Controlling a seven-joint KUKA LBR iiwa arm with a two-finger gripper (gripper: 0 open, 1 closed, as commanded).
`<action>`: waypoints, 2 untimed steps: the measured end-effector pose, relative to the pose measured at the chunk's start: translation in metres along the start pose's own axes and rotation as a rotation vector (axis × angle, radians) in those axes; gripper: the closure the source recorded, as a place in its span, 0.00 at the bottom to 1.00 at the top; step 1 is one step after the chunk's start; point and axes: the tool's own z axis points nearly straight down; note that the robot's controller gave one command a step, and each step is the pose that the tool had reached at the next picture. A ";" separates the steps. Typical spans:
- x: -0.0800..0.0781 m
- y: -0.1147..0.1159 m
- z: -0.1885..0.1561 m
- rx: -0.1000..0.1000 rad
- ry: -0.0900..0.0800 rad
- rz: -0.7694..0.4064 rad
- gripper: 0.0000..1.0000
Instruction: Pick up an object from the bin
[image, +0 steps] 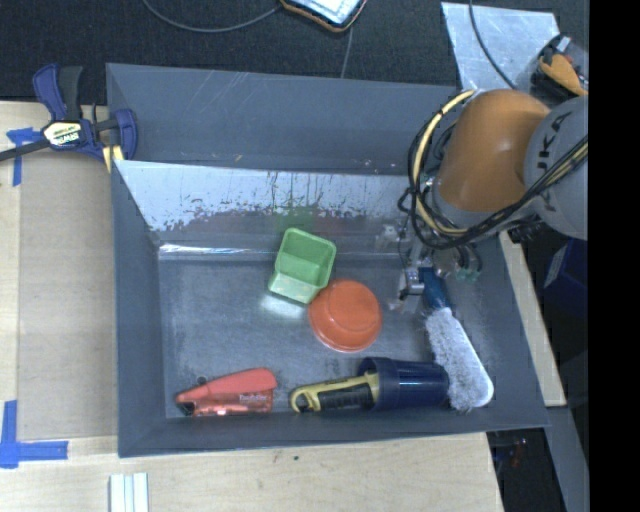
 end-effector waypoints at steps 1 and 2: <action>-0.002 0.000 -0.005 0.001 -0.008 -0.002 0.00; -0.011 -0.079 0.058 -0.022 -0.013 -0.381 0.00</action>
Offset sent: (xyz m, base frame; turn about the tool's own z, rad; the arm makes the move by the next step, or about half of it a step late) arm 0.0056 -0.0911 -0.0641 -0.3895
